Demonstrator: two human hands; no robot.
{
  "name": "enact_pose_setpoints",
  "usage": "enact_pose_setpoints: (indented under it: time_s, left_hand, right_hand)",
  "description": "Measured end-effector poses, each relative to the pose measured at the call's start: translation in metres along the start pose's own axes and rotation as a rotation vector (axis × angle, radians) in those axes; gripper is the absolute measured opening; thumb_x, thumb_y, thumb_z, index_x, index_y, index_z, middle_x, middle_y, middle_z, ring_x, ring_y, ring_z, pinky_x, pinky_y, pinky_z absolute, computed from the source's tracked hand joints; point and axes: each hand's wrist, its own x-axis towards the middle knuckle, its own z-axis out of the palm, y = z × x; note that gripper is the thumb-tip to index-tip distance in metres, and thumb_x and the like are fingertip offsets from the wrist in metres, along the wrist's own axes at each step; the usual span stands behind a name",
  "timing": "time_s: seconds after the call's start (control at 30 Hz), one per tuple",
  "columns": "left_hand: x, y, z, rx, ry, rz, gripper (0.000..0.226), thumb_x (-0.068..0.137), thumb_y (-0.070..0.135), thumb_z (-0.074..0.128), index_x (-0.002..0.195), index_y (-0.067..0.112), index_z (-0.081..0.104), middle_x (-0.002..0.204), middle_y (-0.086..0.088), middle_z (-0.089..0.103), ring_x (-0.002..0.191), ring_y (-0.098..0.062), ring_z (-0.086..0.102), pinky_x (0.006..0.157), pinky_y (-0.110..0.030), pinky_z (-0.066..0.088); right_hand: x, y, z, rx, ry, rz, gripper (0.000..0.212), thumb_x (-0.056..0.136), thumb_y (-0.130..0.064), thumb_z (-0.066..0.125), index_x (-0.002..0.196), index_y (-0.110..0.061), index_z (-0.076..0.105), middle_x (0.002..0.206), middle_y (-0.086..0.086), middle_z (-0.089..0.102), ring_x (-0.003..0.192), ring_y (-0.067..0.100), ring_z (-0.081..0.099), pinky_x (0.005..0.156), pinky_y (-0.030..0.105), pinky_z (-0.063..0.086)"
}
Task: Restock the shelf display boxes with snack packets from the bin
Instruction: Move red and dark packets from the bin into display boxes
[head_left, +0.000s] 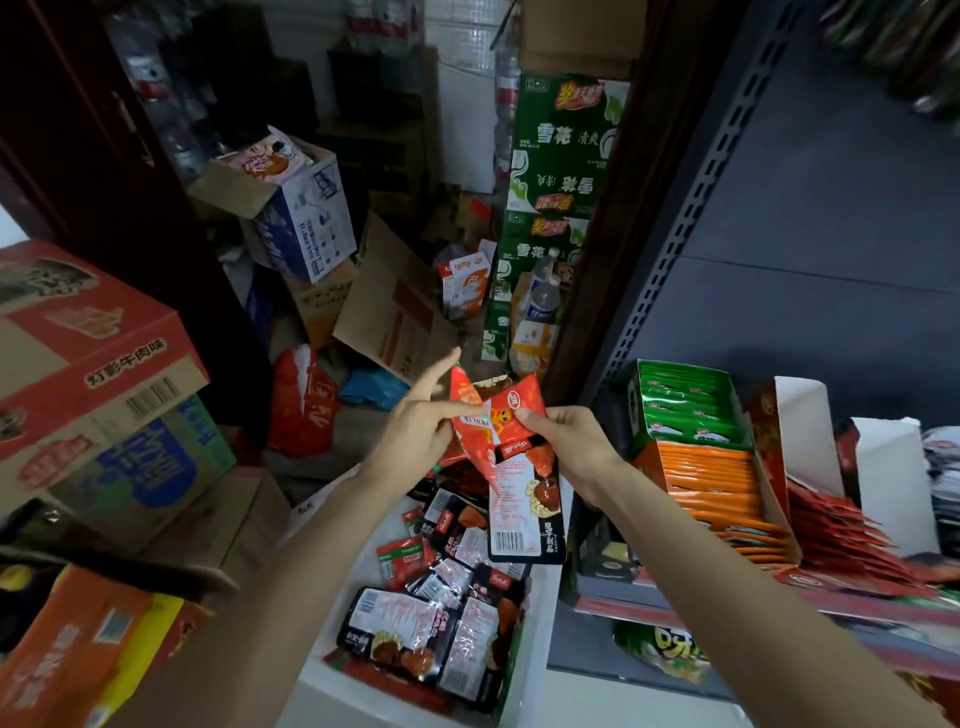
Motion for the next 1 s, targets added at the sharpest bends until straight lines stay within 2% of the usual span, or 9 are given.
enact_pose_setpoints:
  time_s: [0.2, 0.3, 0.37, 0.43, 0.5, 0.6, 0.73, 0.9, 1.0]
  left_hand:
    - [-0.001, -0.001, -0.006, 0.506, 0.24, 0.002, 0.014, 0.067, 0.022, 0.082, 0.07, 0.013, 0.072, 0.107, -0.001, 0.068, 0.103, -0.022, 0.048, 0.083, -0.035, 0.033]
    - [0.0, 0.008, -0.003, 0.358, 0.154, -0.039, 0.018, 0.071, 0.007, 0.077, 0.078, 0.007, 0.06, 0.103, -0.01, 0.067, 0.1, -0.03, 0.06, 0.082, -0.04, 0.046]
    - [0.0, 0.008, 0.002, 0.156, -0.059, 0.004, 0.023, 0.08, 0.004, 0.067, 0.079, 0.013, 0.046, 0.116, -0.012, 0.061, 0.122, -0.028, 0.052, 0.097, -0.04, 0.044]
    - [-0.002, 0.005, 0.004, 0.029, -0.207, 0.058, 0.027, 0.087, 0.016, 0.062, 0.079, 0.019, 0.037, 0.12, -0.004, 0.055, 0.131, -0.018, 0.042, 0.096, -0.036, 0.044]
    - [-0.003, 0.005, 0.003, 0.004, -0.267, 0.037, 0.016, 0.093, 0.036, 0.053, 0.083, 0.028, 0.043, 0.129, 0.007, 0.047, 0.122, -0.007, 0.043, 0.092, -0.031, 0.041]
    - [-0.002, 0.008, 0.001, -0.142, -0.232, -0.053, 0.002, 0.096, 0.03, 0.051, 0.094, 0.03, 0.05, 0.12, 0.012, 0.051, 0.107, -0.005, 0.05, 0.092, -0.032, 0.041]
    - [0.007, 0.01, -0.008, -0.442, -0.231, -0.421, 0.059, 0.082, 0.022, 0.072, 0.129, 0.031, 0.039, 0.111, 0.003, 0.058, 0.09, -0.011, 0.065, 0.071, -0.027, 0.056]
    - [0.013, 0.001, -0.02, -0.303, -0.152, -0.53, 0.013, 0.079, 0.018, 0.074, 0.082, 0.013, 0.062, 0.081, -0.004, 0.068, 0.074, -0.018, 0.065, 0.073, -0.034, 0.053]
    - [0.009, -0.016, -0.029, -0.216, -0.014, -0.539, 0.013, 0.08, 0.014, 0.073, 0.078, 0.008, 0.061, 0.085, -0.014, 0.068, 0.084, -0.03, 0.065, 0.073, -0.035, 0.048]
  right_hand:
    - [0.004, 0.001, -0.001, 0.009, 0.086, 0.004, 0.026, 0.093, -0.021, 0.057, 0.078, -0.001, 0.064, 0.084, 0.019, 0.069, 0.07, 0.029, 0.065, 0.072, 0.038, 0.056]
    - [0.004, -0.004, 0.0, 0.019, 0.013, -0.006, 0.025, 0.093, -0.019, 0.056, 0.08, 0.001, 0.064, 0.08, 0.014, 0.07, 0.069, 0.024, 0.067, 0.066, 0.031, 0.058]
    - [0.005, -0.006, 0.002, 0.005, -0.028, -0.022, 0.025, 0.094, -0.018, 0.055, 0.083, 0.002, 0.064, 0.08, 0.014, 0.07, 0.068, 0.023, 0.068, 0.066, 0.031, 0.057]
    - [0.005, -0.006, 0.004, -0.048, -0.047, -0.04, 0.024, 0.095, -0.016, 0.053, 0.082, 0.002, 0.064, 0.079, 0.014, 0.069, 0.065, 0.021, 0.066, 0.066, 0.03, 0.056]
    - [0.004, -0.005, 0.004, -0.082, -0.072, -0.053, 0.024, 0.096, -0.012, 0.05, 0.082, 0.003, 0.062, 0.078, 0.016, 0.067, 0.064, 0.022, 0.064, 0.066, 0.031, 0.053]
    - [0.0, -0.006, 0.002, -0.105, -0.104, -0.062, 0.027, 0.097, -0.012, 0.047, 0.077, -0.001, 0.06, 0.072, 0.01, 0.067, 0.06, 0.018, 0.065, 0.062, 0.027, 0.054]
    - [-0.001, -0.009, 0.002, -0.238, -0.133, -0.082, 0.025, 0.095, -0.021, 0.053, 0.081, -0.001, 0.062, 0.073, 0.008, 0.069, 0.058, 0.013, 0.066, 0.06, 0.023, 0.054]
    - [-0.004, -0.015, -0.005, -0.28, -0.134, -0.126, 0.013, 0.091, -0.017, 0.06, 0.086, -0.007, 0.067, 0.084, 0.007, 0.07, 0.074, 0.015, 0.067, 0.066, 0.019, 0.051]
    - [-0.005, -0.023, -0.012, -0.559, -0.121, -0.231, 0.015, 0.092, -0.002, 0.055, 0.092, -0.009, 0.068, 0.097, 0.001, 0.065, 0.09, 0.007, 0.06, 0.079, 0.012, 0.044]
